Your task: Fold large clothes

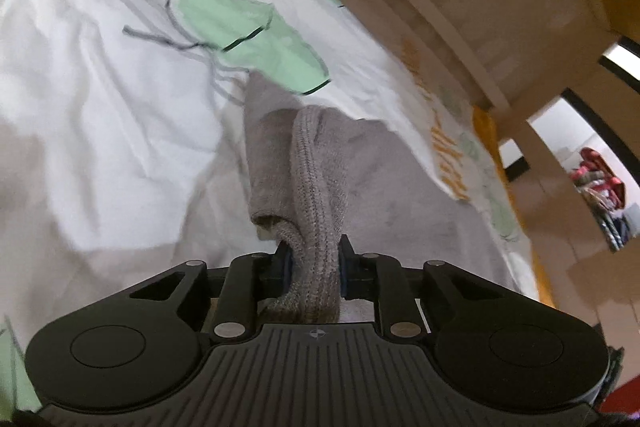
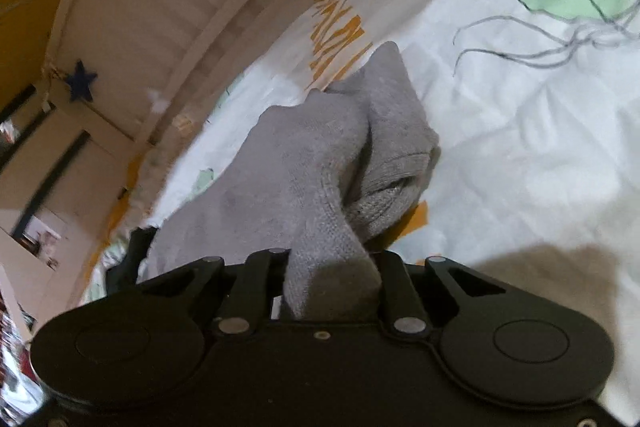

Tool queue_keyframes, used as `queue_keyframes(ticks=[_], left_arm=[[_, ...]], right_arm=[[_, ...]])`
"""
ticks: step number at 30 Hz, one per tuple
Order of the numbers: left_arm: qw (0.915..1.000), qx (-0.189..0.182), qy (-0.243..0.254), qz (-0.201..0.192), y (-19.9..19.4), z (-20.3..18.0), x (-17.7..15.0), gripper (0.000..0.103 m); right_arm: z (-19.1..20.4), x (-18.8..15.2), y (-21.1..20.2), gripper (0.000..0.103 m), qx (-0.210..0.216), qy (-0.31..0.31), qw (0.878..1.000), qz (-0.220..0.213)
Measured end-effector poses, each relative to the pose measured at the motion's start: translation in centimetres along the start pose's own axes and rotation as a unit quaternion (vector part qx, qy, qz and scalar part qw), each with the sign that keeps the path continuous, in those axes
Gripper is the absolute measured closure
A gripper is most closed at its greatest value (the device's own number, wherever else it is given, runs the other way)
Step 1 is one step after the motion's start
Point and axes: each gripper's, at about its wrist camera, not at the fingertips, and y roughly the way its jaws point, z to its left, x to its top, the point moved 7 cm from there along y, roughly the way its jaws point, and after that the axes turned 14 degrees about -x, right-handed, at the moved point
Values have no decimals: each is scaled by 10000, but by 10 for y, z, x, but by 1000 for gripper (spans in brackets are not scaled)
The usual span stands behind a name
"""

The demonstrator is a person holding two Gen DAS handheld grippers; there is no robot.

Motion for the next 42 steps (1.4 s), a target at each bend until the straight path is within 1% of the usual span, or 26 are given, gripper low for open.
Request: queue_keyframes(ticks=[2,4,6,10,12,13,15,16,17,18,19,20,21,23,24,25,26,27,29,30,32,34,37,40,41,42], left_arm=[[9998,-167,13,-46,-12,-11,3,90],[9996,-269,4,-42,-24,-21,5,90],[9994,-332,10,1,-39,-28,4,91],[9986,-442,8,282,-65,-37,-8,91],[9976,-505,-13,465,-79,-41,-20,91],[9971,-473,-8,601,-86,-42,-28,91],[9957,-280,38,882,-91,-39,-40,90],[9942,-96,117,1067,-91,-35,-48,89],[9921,228,271,1203,-91,-29,-54,89],[9896,633,437,1219,-92,-22,-58,88],[9875,913,503,1181,-94,-15,-58,87],[9869,1070,451,1120,-94,-11,-57,82],[9876,1125,417,1007,-95,-12,-54,81],[9871,1288,710,634,-100,-22,-44,79],[9851,1346,947,499,-101,-31,-39,78],[9831,1363,1154,397,-101,-40,-34,73],[9815,1321,1346,316,-100,-50,-31,64],[9801,1240,1526,256,-97,-61,-29,60],[9767,1083,1840,223,-87,-81,-28,42],[9745,1009,1990,247,-79,-88,-28,40],[9714,900,2172,318,-65,-100,-35,38],[9697,853,2255,405,-45,-102,-39,38],[9637,1075,2413,384,-23,-98,-39,38],[9647,1305,2261,353,-8,-82,-35,38],[9635,1426,2232,387,-3,-74,-34,38],[9595,1618,2253,494,1,-65,-33,38]], right_arm=[[6,5,-12,83,42,34,9999,-114],[12,8,-28,84,64,48,9998,-167],[15,5,-42,84,42,10,9999,-103],[15,-5,-73,84,38,-60,10000,-57],[9,-13,-90,84,34,-33,10000,46],[6,-19,-101,84,28,-56,9999,134],[1,-32,-115,83,-66,-163,9991,376],[-3,-42,-120,83,-155,-243,9979,573],[-7,-49,-121,81,-247,-317,9963,762],[-14,-60,-119,73,-493,-448,9923,1042],[-22,-67,-117,64,-774,-551,9888,1148],[-30,-71,-116,61,-1095,-678,9853,1124],[-34,-73,-116,59,-1264,-709,9835,1085],[-36,-67,-119,54,-1295,-522,9853,981],[-33,-63,-123,44,-1310,-523,9865,835],[-28,-59,-127,36,-1340,-619,9869,658],[-20,-54,-130,35,-1401,-802,9857,483],[-15,-51,-133,35,-1445,-967,9842,343],[-6,-45,-138,32,-1493,-1230,9811,78],[-2,-43,-138,29,-1464,-1293,9807,-11],[1,-42,-137,28,-1397,-1331,9812,-96],[4,-44,-136,28,-1365,-1325,9817,-99],[5,-47,-133,28,-1317,-1367,9817,-135],[7,-53,-132,28,-1370,-1456,9797,-155],[5,-54,-131,28,-1374,-1461,9796,-130],[4,-56,-131,28,-1388,-1469,9793,-118]])
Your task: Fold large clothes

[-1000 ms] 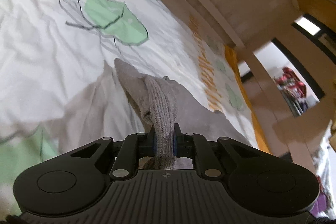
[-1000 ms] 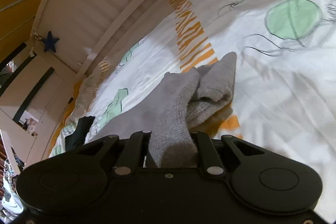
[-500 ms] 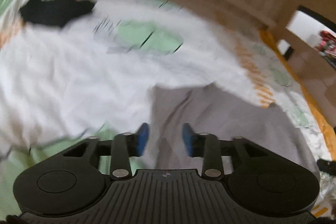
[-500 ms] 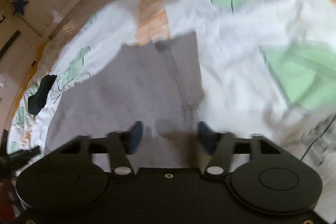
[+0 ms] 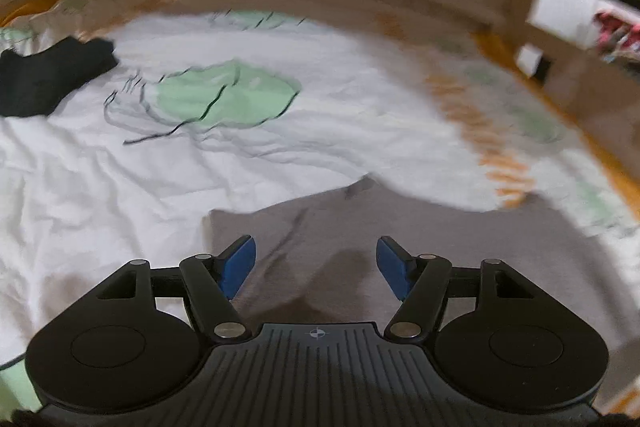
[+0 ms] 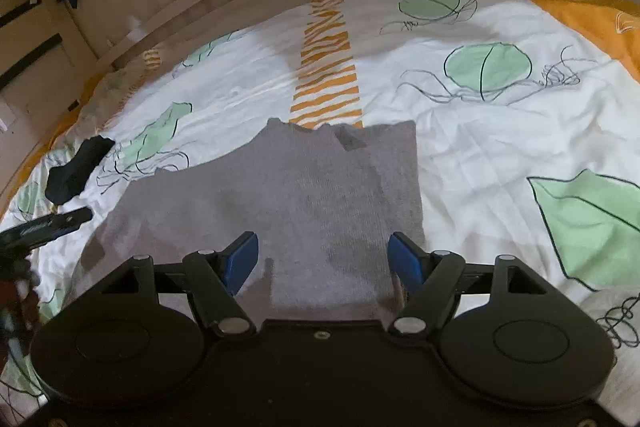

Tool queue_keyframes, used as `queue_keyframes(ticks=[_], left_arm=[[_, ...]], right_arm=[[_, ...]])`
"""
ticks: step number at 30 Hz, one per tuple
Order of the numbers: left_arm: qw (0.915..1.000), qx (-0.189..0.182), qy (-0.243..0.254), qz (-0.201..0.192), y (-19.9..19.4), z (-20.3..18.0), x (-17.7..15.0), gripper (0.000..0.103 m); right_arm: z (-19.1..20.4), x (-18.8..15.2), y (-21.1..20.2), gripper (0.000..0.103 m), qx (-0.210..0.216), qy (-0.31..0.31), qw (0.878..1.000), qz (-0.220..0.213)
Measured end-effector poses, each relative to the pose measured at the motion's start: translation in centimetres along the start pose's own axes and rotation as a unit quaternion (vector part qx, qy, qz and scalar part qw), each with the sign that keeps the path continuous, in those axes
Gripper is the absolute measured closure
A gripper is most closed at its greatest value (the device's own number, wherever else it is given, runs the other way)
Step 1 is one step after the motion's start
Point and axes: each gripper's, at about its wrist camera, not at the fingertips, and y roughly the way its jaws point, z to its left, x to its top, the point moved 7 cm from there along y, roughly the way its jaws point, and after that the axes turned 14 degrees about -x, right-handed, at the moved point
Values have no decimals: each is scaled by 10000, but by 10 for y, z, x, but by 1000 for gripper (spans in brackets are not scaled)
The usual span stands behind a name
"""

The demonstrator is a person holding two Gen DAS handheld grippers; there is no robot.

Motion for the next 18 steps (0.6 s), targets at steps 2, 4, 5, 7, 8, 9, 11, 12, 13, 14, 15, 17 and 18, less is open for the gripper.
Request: queue_keyframes(ticks=[2,4,5,7,8,9,11,12,13,14,15,17,18], left_arm=[[9987,318,71,395,21,15,-9,37],[9983,261,-89,512,29,26,-19,31],[9986,266,-195,422,29,31,-22,24],[9984,242,-341,389,25,35,-23,23],[9984,217,-369,382,24,36,-24,23],[9984,194,-380,378,23,37,-24,23],[9983,173,-410,366,22,38,-25,21],[9983,169,-423,351,22,39,-25,20],[9984,172,-430,335,22,39,-26,18],[9984,179,-437,317,23,40,-27,16],[9984,171,-450,297,23,41,-28,16],[9984,175,-448,281,26,40,-27,16],[9985,176,-444,279,27,40,-27,16]], right_arm=[[-1,-3,2,28,-75,-59,10000,13],[0,-2,5,28,-118,-109,9999,18],[2,0,7,28,-117,-157,9998,-8],[7,6,10,27,-141,-309,9993,-122],[10,11,12,27,-179,-416,9988,-206],[14,16,16,27,-214,-522,9980,-284],[21,25,29,23,-269,-705,9965,-369],[24,29,38,22,-312,-802,9956,-375],[26,32,47,22,-378,-897,9946,-365],[28,33,59,22,-496,-1004,9931,-340],[28,34,72,23,-672,-1119,9910,-284],[22,31,99,11,-900,-1225,9883,-103],[17,30,107,1,-914,-1120,9895,-79]])
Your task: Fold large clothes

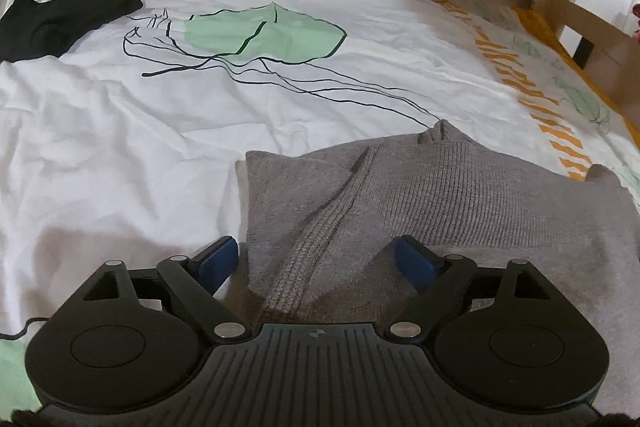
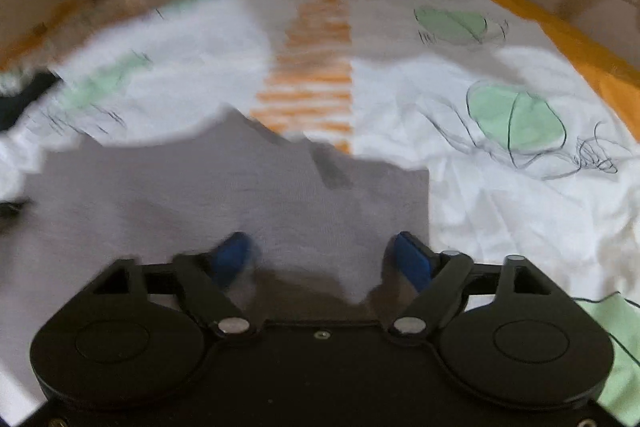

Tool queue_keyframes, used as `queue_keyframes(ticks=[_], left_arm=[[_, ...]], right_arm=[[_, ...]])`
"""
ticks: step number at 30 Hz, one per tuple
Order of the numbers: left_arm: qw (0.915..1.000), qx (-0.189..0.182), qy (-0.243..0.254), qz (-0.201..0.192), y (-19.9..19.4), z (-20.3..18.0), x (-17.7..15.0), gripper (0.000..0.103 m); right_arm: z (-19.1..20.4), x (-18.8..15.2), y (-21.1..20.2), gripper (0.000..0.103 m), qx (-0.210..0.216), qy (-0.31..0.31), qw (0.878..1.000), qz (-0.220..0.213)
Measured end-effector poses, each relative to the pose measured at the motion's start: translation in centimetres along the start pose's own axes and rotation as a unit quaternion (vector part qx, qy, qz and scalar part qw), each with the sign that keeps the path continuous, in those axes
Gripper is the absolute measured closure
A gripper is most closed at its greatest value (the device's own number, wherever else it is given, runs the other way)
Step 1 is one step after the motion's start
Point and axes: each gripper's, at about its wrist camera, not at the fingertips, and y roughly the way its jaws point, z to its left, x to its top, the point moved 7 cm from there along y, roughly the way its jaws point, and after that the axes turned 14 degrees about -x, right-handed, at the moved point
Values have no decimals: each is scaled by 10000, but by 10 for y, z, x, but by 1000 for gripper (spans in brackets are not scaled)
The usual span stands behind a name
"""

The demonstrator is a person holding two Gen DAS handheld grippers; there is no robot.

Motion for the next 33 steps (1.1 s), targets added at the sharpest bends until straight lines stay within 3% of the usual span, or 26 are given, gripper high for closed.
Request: queue_keyframes(ticks=[7,10,13,17,22,33], left_arm=[[9998,-114,-150,-8,-7,0,5,15],[9995,-180,-176,-190,-24,-8,9,15],[9985,-366,9,-405,-45,-32,12,15],[9958,-707,87,-575,-61,-69,12,15],[9916,-1175,374,-392,-55,-120,1,15],[9869,-1450,671,-216,-23,-176,-15,15]], right_arm=[[-23,-1,-15,2,469,588,9971,147],[-41,1,-33,1,793,994,9918,118],[-56,-3,-38,1,1132,1282,9845,382],[-69,-16,-29,1,1592,1770,9661,994],[-65,-20,-18,0,2154,2049,9448,1379],[-42,-9,8,0,3167,2360,9064,1499]])
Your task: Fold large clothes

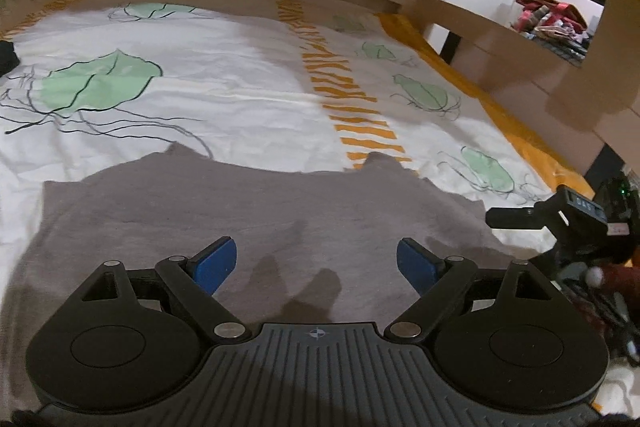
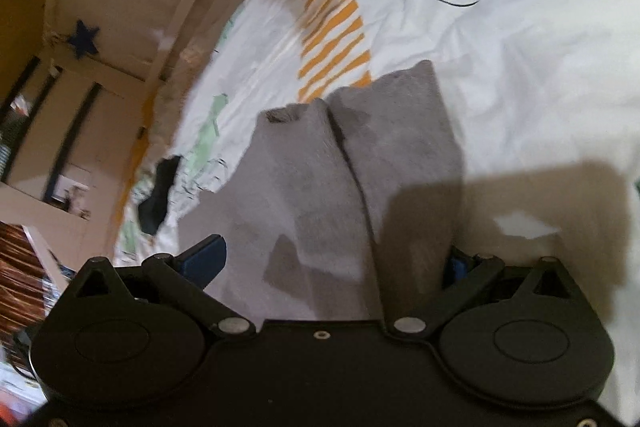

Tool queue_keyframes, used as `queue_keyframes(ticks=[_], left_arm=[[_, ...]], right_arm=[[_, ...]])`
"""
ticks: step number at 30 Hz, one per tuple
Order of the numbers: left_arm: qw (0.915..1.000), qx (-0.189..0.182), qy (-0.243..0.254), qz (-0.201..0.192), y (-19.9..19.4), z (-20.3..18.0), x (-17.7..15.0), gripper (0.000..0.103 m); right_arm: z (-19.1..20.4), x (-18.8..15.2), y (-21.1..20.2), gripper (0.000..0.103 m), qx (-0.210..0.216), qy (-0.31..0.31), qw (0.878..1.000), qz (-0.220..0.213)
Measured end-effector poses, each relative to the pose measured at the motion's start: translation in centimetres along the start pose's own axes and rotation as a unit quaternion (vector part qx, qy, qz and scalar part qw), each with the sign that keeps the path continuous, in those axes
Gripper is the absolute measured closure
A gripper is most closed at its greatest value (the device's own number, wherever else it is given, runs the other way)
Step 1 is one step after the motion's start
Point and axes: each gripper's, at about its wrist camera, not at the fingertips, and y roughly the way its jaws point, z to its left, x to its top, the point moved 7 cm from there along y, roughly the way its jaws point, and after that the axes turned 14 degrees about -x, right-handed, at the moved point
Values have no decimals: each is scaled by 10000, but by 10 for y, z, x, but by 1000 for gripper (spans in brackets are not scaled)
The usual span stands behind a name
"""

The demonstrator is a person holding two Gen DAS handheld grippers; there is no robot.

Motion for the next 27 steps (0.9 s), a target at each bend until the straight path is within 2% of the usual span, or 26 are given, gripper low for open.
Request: queue_keyframes(ticks=[3,8,9,11,12,17,18,20,21,22,25,27], left_arm=[[9999,-13,-125,-19,12,-2,-4,15],[9990,98,-405,187,38,7,-19,15],[9991,117,-385,155,40,7,-21,14],[9996,58,-263,98,42,4,-23,3],[9997,44,-208,96,43,3,-24,1],[9993,246,101,271,45,-5,-26,2],[9993,260,53,251,43,-6,-25,3],[9994,301,-72,150,36,-8,-24,13],[9995,273,-100,121,31,-10,-25,14],[9996,229,-101,94,27,-13,-25,19],[9999,126,-44,-16,14,-23,-27,28],[9998,5,-83,-154,6,-28,-30,38]], right_arm=[[-3,0,0,0,248,85,9996,-113],[-1,-2,-2,0,245,-96,9995,-185],[0,-2,-2,0,230,-153,9994,-193],[1,-2,0,0,220,-224,9993,-186],[0,-2,-1,0,230,-230,9993,-179],[-1,-1,0,0,295,-189,9993,-146],[-1,-1,0,0,297,-190,9993,-145],[-1,-1,0,0,295,-198,9993,-147],[-1,-2,0,0,293,-197,9993,-149],[-1,-2,0,0,293,-192,9993,-149],[-1,-2,0,0,293,-195,9993,-150],[-1,-2,0,0,291,-197,9993,-151]])
